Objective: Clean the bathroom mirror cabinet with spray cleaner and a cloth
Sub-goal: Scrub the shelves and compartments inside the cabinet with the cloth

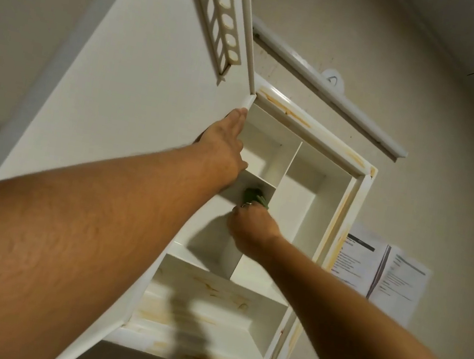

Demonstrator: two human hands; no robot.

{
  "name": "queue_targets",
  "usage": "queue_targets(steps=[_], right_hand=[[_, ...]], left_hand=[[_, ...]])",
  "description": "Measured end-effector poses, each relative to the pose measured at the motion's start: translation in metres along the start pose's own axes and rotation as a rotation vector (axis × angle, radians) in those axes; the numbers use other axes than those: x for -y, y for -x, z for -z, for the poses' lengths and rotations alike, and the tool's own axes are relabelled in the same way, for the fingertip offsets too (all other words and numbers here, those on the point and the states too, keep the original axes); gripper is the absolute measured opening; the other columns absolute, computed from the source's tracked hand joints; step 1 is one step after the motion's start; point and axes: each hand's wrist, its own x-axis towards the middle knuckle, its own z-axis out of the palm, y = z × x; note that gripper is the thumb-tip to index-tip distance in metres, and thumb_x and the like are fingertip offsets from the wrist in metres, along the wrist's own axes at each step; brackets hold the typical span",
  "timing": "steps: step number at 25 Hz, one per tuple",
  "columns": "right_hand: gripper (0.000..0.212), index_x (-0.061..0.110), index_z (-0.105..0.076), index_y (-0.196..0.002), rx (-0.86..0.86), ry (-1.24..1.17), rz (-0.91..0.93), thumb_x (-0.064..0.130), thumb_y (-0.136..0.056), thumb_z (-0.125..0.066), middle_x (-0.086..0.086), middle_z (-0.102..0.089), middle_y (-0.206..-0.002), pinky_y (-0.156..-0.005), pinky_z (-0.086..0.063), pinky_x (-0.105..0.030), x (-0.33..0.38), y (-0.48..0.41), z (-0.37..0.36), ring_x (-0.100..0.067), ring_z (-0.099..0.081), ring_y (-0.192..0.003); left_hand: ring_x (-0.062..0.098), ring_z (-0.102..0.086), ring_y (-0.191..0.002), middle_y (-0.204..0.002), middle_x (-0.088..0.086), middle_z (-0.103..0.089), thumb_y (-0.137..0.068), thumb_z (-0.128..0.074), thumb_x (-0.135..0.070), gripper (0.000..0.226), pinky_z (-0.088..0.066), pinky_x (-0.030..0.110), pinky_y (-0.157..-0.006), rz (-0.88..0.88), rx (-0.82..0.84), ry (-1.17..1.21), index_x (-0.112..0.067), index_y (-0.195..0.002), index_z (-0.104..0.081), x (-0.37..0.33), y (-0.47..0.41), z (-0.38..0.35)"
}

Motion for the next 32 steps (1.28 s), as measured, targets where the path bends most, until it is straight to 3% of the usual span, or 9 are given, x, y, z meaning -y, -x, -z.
queue_targets(steps=[7,11,15,17,19,23,26,28,32], right_hand=[[0.028,0.013,-0.069,-0.114,-0.103,-0.035,0.013,0.027,-0.105,-0.046,-0.008,-0.069,-0.106,-0.082,-0.057,-0.039,-0.043,-0.007,0.005,-0.032,-0.067,-0.097],[0.032,0.016,-0.067,-0.124,-0.064,-0.112,-0.052,0.029,-0.105,-0.045,-0.006,-0.07,-0.114,-0.081,-0.052,-0.036,-0.027,-0.029,-0.009,-0.03,-0.066,-0.102],[0.029,0.016,-0.065,-0.126,0.038,-0.243,0.034,0.026,-0.103,-0.049,-0.007,-0.066,-0.114,-0.091,-0.054,-0.039,-0.043,-0.018,0.009,-0.029,-0.063,-0.104],[0.028,0.017,-0.064,-0.124,-0.023,-0.22,-0.025,0.027,-0.104,-0.047,-0.007,-0.066,-0.114,-0.088,-0.055,-0.04,-0.047,-0.02,0.011,-0.03,-0.064,-0.104],[0.03,0.015,-0.068,-0.12,-0.081,-0.146,-0.104,0.029,-0.106,-0.045,-0.008,-0.069,-0.113,-0.086,-0.051,-0.038,-0.029,-0.018,0.004,-0.031,-0.066,-0.102],[0.023,0.011,-0.07,-0.109,0.01,-0.085,0.009,0.016,-0.102,-0.049,-0.009,-0.072,-0.113,-0.078,-0.039,-0.033,0.039,0.006,-0.023,-0.027,-0.068,-0.102],[0.02,0.012,-0.069,-0.112,0.039,-0.301,0.017,0.012,-0.097,-0.056,-0.009,-0.069,-0.111,-0.084,-0.049,-0.031,0.034,-0.002,-0.026,-0.027,-0.066,-0.101],[0.027,0.016,-0.066,-0.121,0.05,-0.448,-0.005,0.013,-0.094,-0.063,-0.009,-0.066,-0.113,-0.088,-0.057,-0.039,0.02,-0.014,-0.022,-0.028,-0.065,-0.101],[0.023,0.01,-0.066,-0.118,0.013,-0.26,-0.014,0.012,-0.097,-0.058,-0.013,-0.068,-0.113,-0.082,-0.05,-0.037,0.034,-0.016,-0.028,-0.031,-0.062,-0.106]], left_hand=[[0.057,0.016,-0.15,-0.17,0.013,-0.015,-0.097,-0.063,-0.051,0.09,0.015,0.065,-0.119,0.004,-0.019,0.006,-0.036,-0.164,-0.004,-0.001,-0.004,-0.003],[0.057,0.016,-0.15,-0.169,0.012,-0.019,-0.096,-0.065,-0.049,0.091,0.015,0.066,-0.118,0.002,-0.027,0.01,-0.037,-0.164,-0.006,-0.004,-0.007,-0.007],[0.058,0.015,-0.149,-0.168,0.013,-0.021,-0.093,-0.069,-0.051,0.096,0.016,0.067,-0.117,0.02,-0.03,0.0,-0.037,-0.164,-0.006,-0.001,-0.005,-0.006],[0.058,0.015,-0.15,-0.168,0.013,-0.021,-0.092,-0.069,-0.052,0.096,0.016,0.067,-0.117,0.013,-0.041,0.006,-0.037,-0.163,-0.006,0.0,-0.006,-0.005],[0.057,0.014,-0.15,-0.169,0.012,-0.021,-0.093,-0.067,-0.053,0.094,0.015,0.067,-0.118,0.01,-0.042,0.001,-0.037,-0.163,-0.006,0.0,-0.006,-0.005],[0.056,0.013,-0.151,-0.169,0.012,-0.02,-0.095,-0.064,-0.051,0.092,0.014,0.065,-0.119,0.0,-0.061,0.008,-0.037,-0.164,-0.005,0.0,-0.003,-0.006],[0.056,0.012,-0.151,-0.168,0.013,-0.022,-0.096,-0.063,-0.049,0.09,0.013,0.064,-0.12,0.0,-0.05,-0.002,-0.036,-0.164,-0.005,0.001,0.0,-0.004],[0.056,0.012,-0.151,-0.168,0.013,-0.023,-0.095,-0.064,-0.048,0.092,0.013,0.064,-0.119,0.002,-0.043,0.003,-0.036,-0.164,-0.004,0.0,0.001,-0.002],[0.055,0.015,-0.151,-0.169,0.012,-0.02,-0.095,-0.064,-0.044,0.093,0.014,0.064,-0.12,0.002,-0.021,0.004,-0.037,-0.164,-0.001,0.001,0.001,-0.001]])
